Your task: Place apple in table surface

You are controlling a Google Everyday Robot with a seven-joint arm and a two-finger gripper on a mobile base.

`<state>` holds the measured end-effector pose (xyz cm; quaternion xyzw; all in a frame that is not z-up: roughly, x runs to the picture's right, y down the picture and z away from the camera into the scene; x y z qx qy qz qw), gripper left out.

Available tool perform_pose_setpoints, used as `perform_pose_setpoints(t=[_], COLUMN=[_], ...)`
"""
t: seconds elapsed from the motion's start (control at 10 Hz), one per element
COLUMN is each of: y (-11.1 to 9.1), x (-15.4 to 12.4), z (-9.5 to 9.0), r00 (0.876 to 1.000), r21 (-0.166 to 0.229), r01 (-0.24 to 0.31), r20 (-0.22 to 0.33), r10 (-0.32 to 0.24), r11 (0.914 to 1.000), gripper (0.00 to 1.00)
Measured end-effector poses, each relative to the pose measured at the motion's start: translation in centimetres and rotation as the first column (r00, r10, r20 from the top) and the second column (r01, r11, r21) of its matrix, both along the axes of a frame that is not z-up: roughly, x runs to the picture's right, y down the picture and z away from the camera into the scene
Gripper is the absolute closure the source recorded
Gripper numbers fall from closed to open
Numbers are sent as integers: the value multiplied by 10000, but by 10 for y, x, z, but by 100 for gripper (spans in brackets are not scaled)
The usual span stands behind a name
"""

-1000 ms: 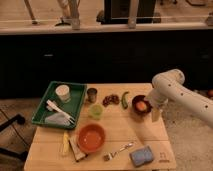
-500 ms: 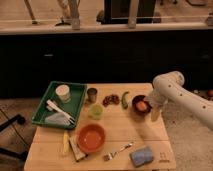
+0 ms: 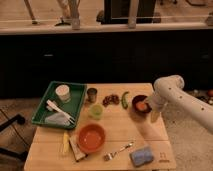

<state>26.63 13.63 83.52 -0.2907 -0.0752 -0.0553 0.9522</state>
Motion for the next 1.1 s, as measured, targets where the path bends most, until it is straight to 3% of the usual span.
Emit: perform_pose_setpoints(t=[0.5,1.1], y=[-13,-30], x=[-16,-27], z=[-3,-9], r00=[9983,9940], r21=[5,291], r01=[408,642], r20=[427,866], r10=[-408,-665], r11=[9992,9975], gripper=[20,20])
